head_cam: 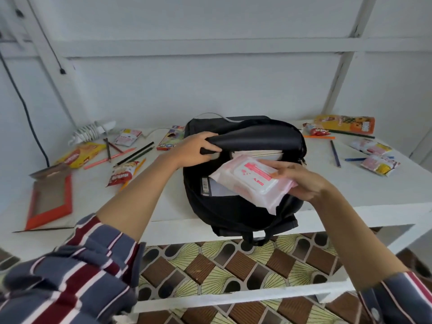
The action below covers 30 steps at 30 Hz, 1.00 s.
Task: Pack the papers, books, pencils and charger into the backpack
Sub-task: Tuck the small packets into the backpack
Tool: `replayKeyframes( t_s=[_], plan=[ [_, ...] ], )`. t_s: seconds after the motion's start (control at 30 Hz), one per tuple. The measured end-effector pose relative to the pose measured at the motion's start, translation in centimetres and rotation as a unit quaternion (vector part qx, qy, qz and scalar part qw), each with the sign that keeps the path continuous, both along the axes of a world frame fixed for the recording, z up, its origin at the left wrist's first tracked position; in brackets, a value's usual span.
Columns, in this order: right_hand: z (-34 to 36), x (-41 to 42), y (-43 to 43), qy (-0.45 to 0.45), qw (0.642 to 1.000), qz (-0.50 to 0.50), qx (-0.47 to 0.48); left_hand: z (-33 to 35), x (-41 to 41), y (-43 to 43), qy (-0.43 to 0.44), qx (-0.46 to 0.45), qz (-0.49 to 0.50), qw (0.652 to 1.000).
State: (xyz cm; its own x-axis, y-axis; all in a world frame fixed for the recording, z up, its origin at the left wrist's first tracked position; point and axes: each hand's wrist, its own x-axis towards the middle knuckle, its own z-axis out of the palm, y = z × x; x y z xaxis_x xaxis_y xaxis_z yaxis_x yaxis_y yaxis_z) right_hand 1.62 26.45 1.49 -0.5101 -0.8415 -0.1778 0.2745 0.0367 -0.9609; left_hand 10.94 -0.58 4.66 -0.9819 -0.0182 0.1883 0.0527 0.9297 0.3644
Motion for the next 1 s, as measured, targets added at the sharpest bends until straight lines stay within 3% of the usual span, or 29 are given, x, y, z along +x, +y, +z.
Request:
replayKeyframes(
  t_s=[0.13,0.37,0.5,0.53,0.6,0.67,0.7,0.87,1.0],
  plan=[
    [-0.4,0.4,-1.7,-0.020,0.999,-0.021,0.036,1.3,-0.3,0.1,-0.006,0.044,0.020,0.999],
    [-1.7,2.0,-7.1,-0.089,0.985,-0.142,0.039,1.4,-0.3,0.2,0.011,0.112,0.029,0.993],
    [-2.5,2.5,-8.8,-0.071,0.980,-0.184,0.035,1.6,-0.6,0.0,0.022,0.127,0.028,0.991],
    [-2.8,2.7,-9.1,-0.023,0.982,-0.179,0.056,1.6,-0.7,-0.1,0.023,0.129,0.028,0.991],
    [-3.2,2.7,-9.2,0.187,0.959,-0.143,0.155,1.5,-0.7,-0.2,0.021,0.130,0.028,0.991],
    [-2.9,2.3,-8.9,0.397,0.880,-0.103,0.239,1.4,-0.7,-0.3,0.018,0.131,0.031,0.991],
    [-2.6,2.1,-8.6,0.450,0.854,-0.089,0.246,1.4,-0.7,-0.3,0.018,0.132,0.033,0.991],
    [-1.9,2.0,-7.3,0.529,0.821,0.032,0.210,1.5,-0.6,-0.2,0.020,0.146,0.037,0.988],
    [-2.9,2.5,-8.5,0.560,0.801,0.012,0.211,1.5,-0.6,-0.1,0.022,0.140,0.038,0.989]
  ],
)
